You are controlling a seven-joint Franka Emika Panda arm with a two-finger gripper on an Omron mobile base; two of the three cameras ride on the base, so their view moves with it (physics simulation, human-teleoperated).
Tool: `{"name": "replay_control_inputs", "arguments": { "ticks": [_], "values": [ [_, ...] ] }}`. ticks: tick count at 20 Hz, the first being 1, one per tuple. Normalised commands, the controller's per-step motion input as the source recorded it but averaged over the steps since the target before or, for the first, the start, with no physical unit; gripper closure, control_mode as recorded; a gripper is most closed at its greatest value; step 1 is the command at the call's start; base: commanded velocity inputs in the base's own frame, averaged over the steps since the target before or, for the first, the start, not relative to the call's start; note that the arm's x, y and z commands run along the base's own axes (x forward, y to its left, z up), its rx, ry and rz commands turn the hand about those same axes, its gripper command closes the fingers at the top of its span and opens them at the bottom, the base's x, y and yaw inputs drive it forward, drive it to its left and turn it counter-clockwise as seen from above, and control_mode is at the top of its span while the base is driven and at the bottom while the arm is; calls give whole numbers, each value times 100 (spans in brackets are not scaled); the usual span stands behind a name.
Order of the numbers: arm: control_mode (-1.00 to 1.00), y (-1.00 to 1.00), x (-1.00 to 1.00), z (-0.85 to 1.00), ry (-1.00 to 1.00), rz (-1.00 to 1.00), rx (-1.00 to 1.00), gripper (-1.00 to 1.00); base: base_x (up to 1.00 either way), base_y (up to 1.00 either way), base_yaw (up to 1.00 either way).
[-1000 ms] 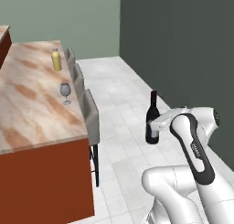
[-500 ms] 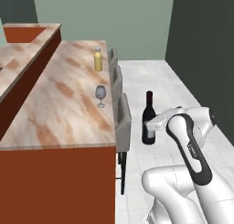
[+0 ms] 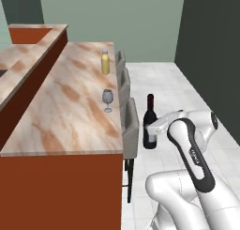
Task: There is a wine glass and glass cup on the dining counter. Place the wine bottle next to the wine glass and the juice bottle next to the glass cup.
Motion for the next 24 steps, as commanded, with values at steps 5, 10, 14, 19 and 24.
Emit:
{"name": "replay_control_inputs", "arguments": {
  "ticks": [5,10,14,19,24],
  "values": [
    [100,0,0,0,0,0,0,100,24,27,3],
    [100,0,0,0,0,0,0,100,16,34,0],
    [100,0,0,0,0,0,0,100,8,33,-1],
    [100,0,0,0,0,0,0,100,30,35,-4],
    [100,0,0,0,0,0,0,100,34,25,-2]
  ]
}}
